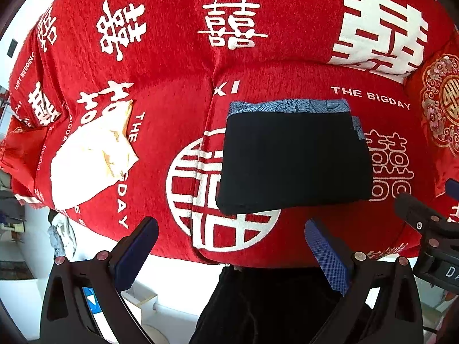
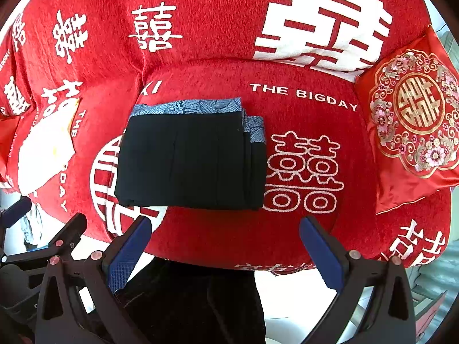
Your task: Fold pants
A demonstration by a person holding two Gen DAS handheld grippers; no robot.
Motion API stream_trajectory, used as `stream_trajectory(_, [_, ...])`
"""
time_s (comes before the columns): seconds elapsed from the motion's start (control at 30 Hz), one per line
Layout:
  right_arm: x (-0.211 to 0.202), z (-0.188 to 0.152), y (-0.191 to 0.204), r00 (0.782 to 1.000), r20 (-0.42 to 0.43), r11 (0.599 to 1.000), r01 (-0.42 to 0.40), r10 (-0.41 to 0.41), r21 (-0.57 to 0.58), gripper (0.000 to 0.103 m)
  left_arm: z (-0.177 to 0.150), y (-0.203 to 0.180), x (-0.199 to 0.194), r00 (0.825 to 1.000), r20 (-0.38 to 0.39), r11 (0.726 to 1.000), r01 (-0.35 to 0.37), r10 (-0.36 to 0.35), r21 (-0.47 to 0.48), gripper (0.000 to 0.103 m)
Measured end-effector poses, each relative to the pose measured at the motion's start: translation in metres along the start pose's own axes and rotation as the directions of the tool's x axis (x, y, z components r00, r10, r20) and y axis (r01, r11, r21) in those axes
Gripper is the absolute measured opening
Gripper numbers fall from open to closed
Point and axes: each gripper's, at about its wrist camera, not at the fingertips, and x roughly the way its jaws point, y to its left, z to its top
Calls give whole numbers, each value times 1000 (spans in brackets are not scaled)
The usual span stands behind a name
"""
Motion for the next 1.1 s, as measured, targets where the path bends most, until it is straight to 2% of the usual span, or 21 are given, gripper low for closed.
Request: stream_trajectory(1.1, [0, 3, 1, 1000, 2, 1000, 2, -2, -12, 103, 0, -2, 1, 1000, 1, 1000, -5, 5, 7, 102])
